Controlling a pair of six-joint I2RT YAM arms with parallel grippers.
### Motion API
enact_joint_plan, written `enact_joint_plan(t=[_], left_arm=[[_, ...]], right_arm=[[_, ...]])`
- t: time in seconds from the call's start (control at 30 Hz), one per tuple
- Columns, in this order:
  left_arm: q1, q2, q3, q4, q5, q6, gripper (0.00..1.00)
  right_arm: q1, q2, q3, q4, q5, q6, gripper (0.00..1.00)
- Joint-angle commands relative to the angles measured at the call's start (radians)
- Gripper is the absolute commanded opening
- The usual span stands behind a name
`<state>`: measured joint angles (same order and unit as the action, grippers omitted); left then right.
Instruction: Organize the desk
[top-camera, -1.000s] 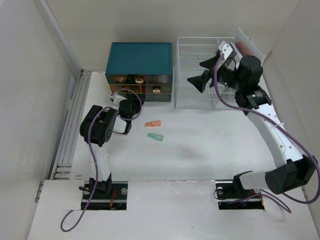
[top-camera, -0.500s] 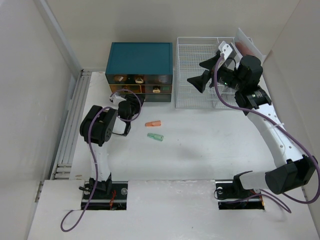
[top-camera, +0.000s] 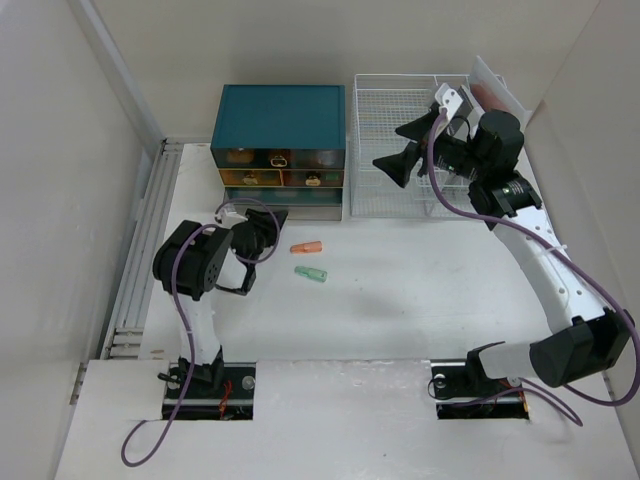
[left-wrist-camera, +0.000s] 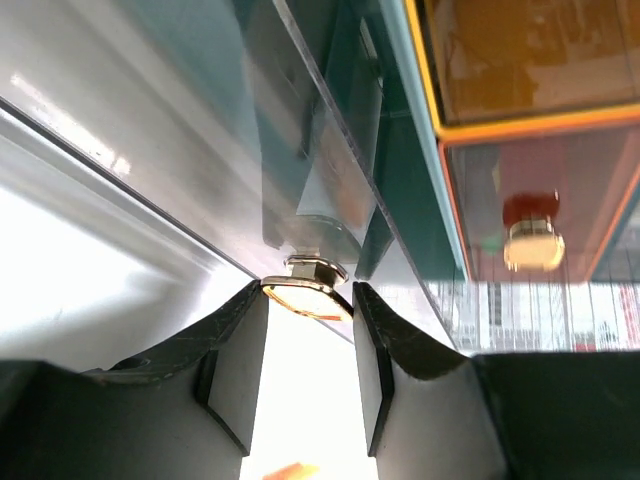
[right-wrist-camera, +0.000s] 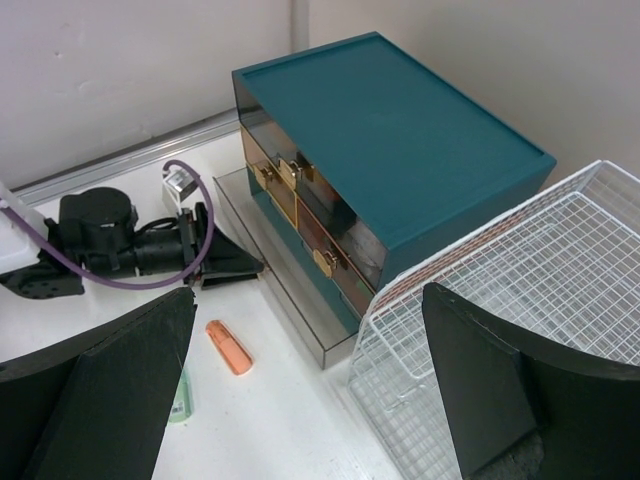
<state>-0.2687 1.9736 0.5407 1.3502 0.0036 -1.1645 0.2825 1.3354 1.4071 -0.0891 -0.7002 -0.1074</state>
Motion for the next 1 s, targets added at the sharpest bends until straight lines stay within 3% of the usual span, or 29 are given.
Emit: enact_joint_plan(t=[0.0,0.03,0.13,0.23,0.33,0.4,0.43,0.53,0.67,0.77,0.83,0.9,0.93,0.97], left_arm=[[0.003,-0.039,-0.070,0.049,-0.001,0.008,0.29],[0.003,-0.050,-0.079,0.049,-0.001,0.008,0.34],[-0.006,-0.062,-0.079,0.049,-0.001,0.041,0.24],[-0.015,-0.084,-0.090,0.020,-0.013,0.062,0.51],[-0.015,-0.104,-0.090,-0.011,-0.022,0.087,0.67],[-0.015,-0.116,-0.090,-0.020,-0.022,0.098,0.67],[-0.015,-0.128,-0.090,-0.034,-0.022,0.110,0.74],[-0.015,-0.157,-0.090,-0.034,-0.022,0.123,0.80],[-0.038,-0.254,-0.113,-0.071,-0.031,0.170,0.82],[-0.076,-0.337,-0.113,-0.166,-0.045,0.236,0.82],[-0.109,-0.424,-0.102,-0.227,-0.056,0.275,0.81],[-0.135,-0.520,-0.091,-0.314,-0.066,0.330,0.80],[-0.154,-0.554,-0.091,-0.348,-0.067,0.345,0.77],[-0.155,-0.588,-0.081,-0.380,-0.067,0.359,0.74]], right_arm=[[-0.005,-0.002,0.001,0.055,-0.028,0.008,1.00],[-0.005,-0.002,0.001,0.055,-0.038,0.008,1.00],[-0.005,0.007,0.001,0.055,-0.038,0.008,1.00],[-0.005,0.007,0.001,0.055,-0.038,0.008,1.00],[-0.005,0.007,0.001,0.055,-0.038,0.008,1.00],[-0.005,0.007,0.001,0.055,-0.038,0.008,1.00],[-0.005,0.007,0.001,0.055,-0.038,0.008,1.00],[-0.005,0.016,0.001,0.055,-0.038,0.008,1.00],[-0.005,0.025,-0.008,0.055,-0.087,-0.014,1.00],[-0.005,0.044,-0.017,0.055,-0.215,-0.105,0.98],[-0.005,0.073,-0.045,0.005,-0.312,-0.260,0.94],[-0.005,0.102,-0.036,-0.102,-0.438,-0.421,0.83],[0.004,0.131,-0.008,-0.273,-0.458,-0.634,0.79],[0.013,0.140,0.001,-0.349,-0.458,-0.732,0.70]])
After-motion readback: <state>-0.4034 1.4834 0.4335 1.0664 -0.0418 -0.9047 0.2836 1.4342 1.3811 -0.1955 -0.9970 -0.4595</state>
